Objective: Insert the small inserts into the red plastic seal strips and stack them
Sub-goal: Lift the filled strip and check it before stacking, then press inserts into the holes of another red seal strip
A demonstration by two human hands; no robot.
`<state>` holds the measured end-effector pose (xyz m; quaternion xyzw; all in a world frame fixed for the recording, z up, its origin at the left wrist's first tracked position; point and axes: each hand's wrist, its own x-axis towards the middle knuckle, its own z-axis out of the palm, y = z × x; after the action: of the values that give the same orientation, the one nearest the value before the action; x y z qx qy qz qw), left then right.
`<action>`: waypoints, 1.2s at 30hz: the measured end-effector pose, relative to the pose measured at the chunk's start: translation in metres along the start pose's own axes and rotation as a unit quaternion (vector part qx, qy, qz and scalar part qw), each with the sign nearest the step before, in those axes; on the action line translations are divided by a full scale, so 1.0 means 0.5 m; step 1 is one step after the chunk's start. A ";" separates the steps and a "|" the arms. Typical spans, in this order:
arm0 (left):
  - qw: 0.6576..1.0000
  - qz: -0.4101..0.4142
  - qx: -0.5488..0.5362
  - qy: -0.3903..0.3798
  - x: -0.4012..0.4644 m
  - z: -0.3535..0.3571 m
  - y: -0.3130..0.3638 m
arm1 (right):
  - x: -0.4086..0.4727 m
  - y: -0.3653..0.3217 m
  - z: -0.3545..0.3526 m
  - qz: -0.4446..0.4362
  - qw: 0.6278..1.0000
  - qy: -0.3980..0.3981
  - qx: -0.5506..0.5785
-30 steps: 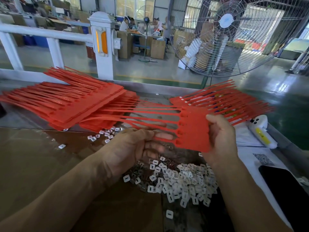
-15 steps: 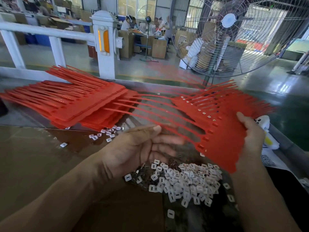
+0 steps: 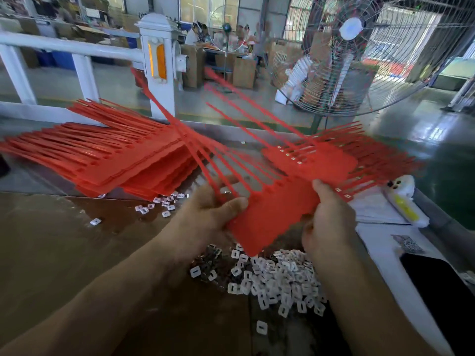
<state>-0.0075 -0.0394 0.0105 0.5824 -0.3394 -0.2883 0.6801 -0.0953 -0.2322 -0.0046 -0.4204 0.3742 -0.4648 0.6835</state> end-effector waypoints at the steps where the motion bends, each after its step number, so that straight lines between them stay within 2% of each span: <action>1: 1.000 -0.003 -0.011 0.022 0.003 -0.003 -0.004 | -0.002 0.003 0.006 0.005 1.000 -0.004 0.005; 3: 0.999 -0.005 -0.003 0.039 0.016 -0.019 -0.009 | -0.001 0.001 0.009 -0.007 1.000 0.003 -0.013; 5: 1.000 -0.006 0.021 0.016 0.027 -0.047 -0.012 | 0.009 -0.009 -0.002 -0.032 0.998 0.025 -0.043; 7: 0.999 -0.005 0.045 0.017 0.034 -0.072 -0.013 | 0.021 -0.017 -0.018 -0.031 0.998 0.007 -0.049; 10: 0.986 0.015 0.127 0.105 0.049 -0.093 -0.021 | 0.030 -0.020 -0.033 -0.039 0.994 -0.035 -0.093; 13: 0.966 0.018 0.165 0.200 0.059 -0.105 -0.025 | 0.037 -0.019 -0.041 -0.064 0.982 -0.041 -0.175; 16: 0.951 0.027 0.190 0.242 0.064 -0.122 -0.032 | 0.039 -0.017 -0.047 -0.066 0.967 -0.052 -0.241; 19: 0.956 0.048 0.204 0.203 0.066 -0.133 -0.040 | 0.043 -0.019 -0.055 -0.082 0.946 -0.061 -0.307; 22: 0.975 0.069 0.195 0.077 0.066 -0.132 -0.038 | 0.049 -0.024 -0.068 -0.117 0.917 -0.060 -0.375; 25: 0.954 0.064 0.293 -0.015 0.064 -0.131 -0.042 | 0.055 -0.029 -0.082 -0.142 0.890 -0.052 -0.430; 27: 0.926 0.058 0.372 -0.003 0.065 -0.133 -0.050 | 0.056 -0.033 -0.087 -0.151 0.872 -0.043 -0.463; 32: 0.899 -0.003 0.434 0.050 0.062 -0.127 -0.052 | 0.025 -0.033 -0.070 -0.218 0.817 -0.057 -0.531; 34: 0.894 0.005 0.446 0.039 0.063 -0.129 -0.049 | 0.001 -0.026 -0.052 -0.255 0.808 -0.121 -0.518; 36: 0.882 0.001 0.471 0.017 0.065 -0.133 -0.046 | -0.031 -0.016 -0.031 -0.268 0.788 -0.235 -0.502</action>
<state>0.0650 -0.0288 -0.0143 0.8387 -0.4239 -0.0839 0.3314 -0.1162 -0.2229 -0.0012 -0.8837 0.2549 -0.2633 0.2910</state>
